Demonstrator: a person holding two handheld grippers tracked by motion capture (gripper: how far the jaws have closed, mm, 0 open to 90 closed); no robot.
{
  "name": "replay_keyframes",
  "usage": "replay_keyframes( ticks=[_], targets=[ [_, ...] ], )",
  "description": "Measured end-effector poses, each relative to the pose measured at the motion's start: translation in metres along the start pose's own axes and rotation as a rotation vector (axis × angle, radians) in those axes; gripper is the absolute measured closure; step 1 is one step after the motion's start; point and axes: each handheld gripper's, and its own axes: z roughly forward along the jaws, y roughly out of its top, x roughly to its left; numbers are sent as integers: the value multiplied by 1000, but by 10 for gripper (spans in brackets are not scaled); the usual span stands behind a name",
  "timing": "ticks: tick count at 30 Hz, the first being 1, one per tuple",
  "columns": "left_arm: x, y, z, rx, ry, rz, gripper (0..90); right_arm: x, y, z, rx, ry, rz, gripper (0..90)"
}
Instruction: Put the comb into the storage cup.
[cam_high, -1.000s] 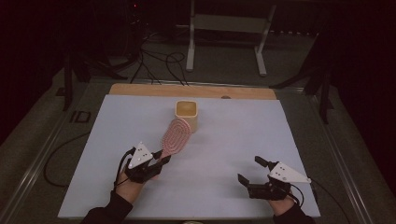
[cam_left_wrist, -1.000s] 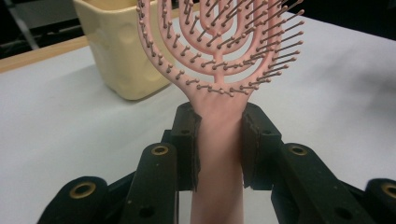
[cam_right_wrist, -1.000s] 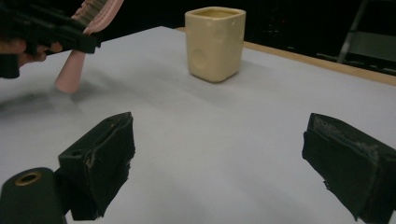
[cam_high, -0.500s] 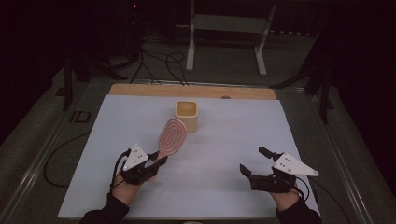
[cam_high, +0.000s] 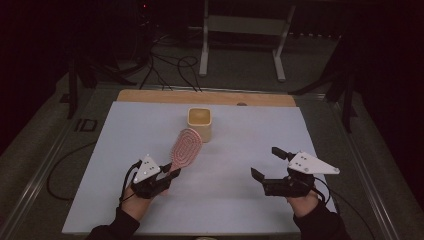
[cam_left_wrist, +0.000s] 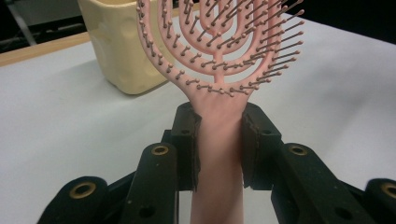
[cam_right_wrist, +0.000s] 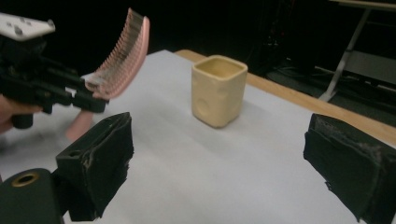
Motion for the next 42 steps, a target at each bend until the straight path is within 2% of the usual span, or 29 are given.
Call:
replay_keyframes(
  ticks=[8, 10, 19, 22, 29, 35, 39, 42],
  targets=[
    [-1, 0, 0, -7, -1, -1, 713, 3, 25, 8, -12, 21, -25, 81],
    [-1, -1, 1, -5, -3, -2, 713, 5, 29, 11, -22, 40, -11, 81],
    [-3, 1, 0, -12, -1, 5, 713, 16, 42, 29, -15, 68, -24, 81],
    [-3, 0, 0, -11, 0, 4, 713, 21, 45, 36, -2, 63, -46, 81],
    [-5, 0, 1, -9, -11, 8, 713, 31, 53, 50, -15, 103, -49, 80],
    [-5, 0, 1, -7, -13, 8, 713, 37, 58, 61, -25, 133, -31, 81],
    [-5, 0, 1, -11, -13, 10, 713, 40, 61, 67, -23, 136, -24, 81],
    [-6, 0, 1, -20, -8, 16, 712, 43, 64, 78, -7, 124, 32, 81]
  ],
)
